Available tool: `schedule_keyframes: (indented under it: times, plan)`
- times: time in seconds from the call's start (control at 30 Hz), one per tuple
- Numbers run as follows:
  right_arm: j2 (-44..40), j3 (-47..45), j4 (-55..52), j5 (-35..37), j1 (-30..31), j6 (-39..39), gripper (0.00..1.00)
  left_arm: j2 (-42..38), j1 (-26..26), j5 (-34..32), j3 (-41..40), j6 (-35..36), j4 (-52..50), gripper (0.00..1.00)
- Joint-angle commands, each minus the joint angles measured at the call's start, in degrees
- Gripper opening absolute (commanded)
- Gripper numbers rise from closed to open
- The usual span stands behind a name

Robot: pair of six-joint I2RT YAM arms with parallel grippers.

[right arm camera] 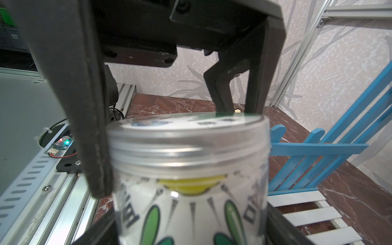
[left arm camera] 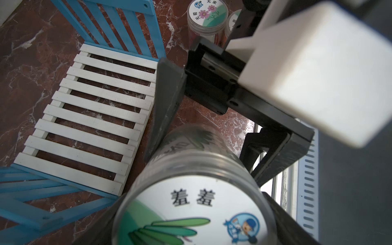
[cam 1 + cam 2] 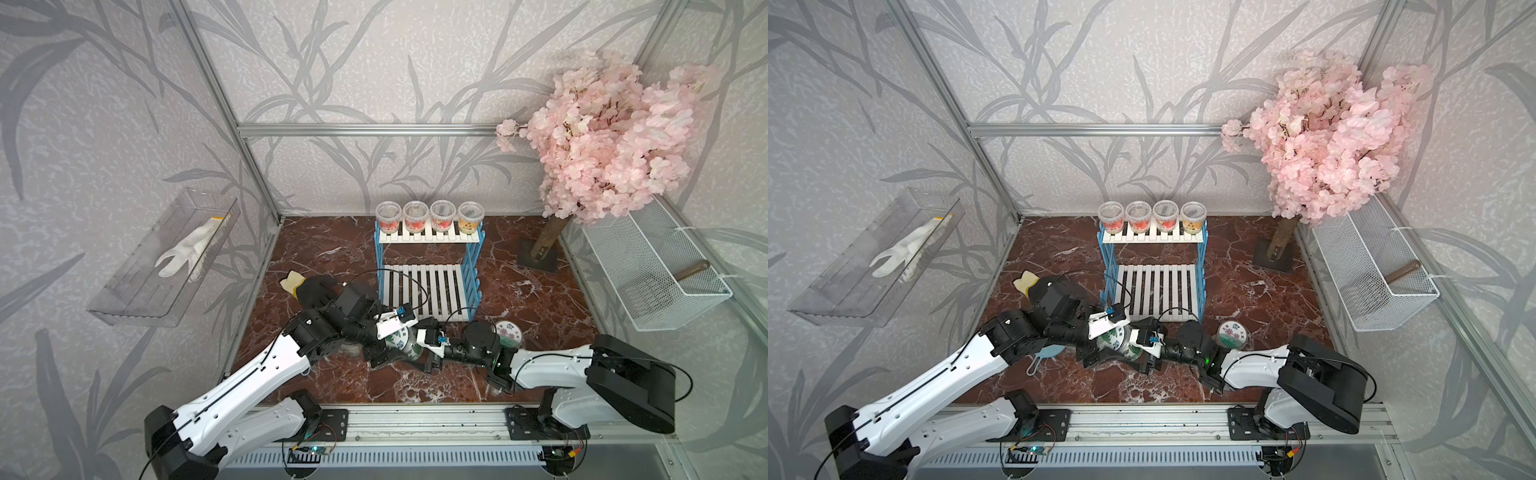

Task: Place the seed container on the shelf
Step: Pick up the seed jar at the center of the board.

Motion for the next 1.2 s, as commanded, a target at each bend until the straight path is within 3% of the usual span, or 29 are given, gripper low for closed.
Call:
schedule_keyframes:
  times: [0.0, 0.23, 0.4, 0.67, 0.97, 1.17]
  plan:
    - [1.22, 2.80, 2.49, 0.20, 0.30, 2.83, 0.89, -1.12, -0.46, 4.30, 0.41, 1.13, 3.85, 0.76]
    - [1.49, 3.69, 1.55, 0.13, 0.30, 3.08, 0.90, -1.06, -0.55, 3.48, 0.62, 1.30, 3.22, 0.76]
    - [2.67, 3.98, 3.22, -1.35, 0.30, 5.33, 0.97, -0.77, -0.55, 3.08, 0.62, 1.37, 2.72, 0.76]
    - [2.40, 4.63, -0.54, -1.17, 0.30, 6.41, 0.89, -1.16, -0.55, 0.88, 0.90, 1.35, 0.69, 0.75]
    - [0.04, 3.18, -2.15, 0.55, 0.31, 6.11, 0.99, 0.44, -0.57, -1.90, 2.72, 1.73, -2.41, 0.73]
    - [-1.71, 2.65, -5.00, 2.38, 0.35, 4.22, 1.00, 1.09, -0.75, -2.17, 3.45, 1.78, -3.18, 0.72]
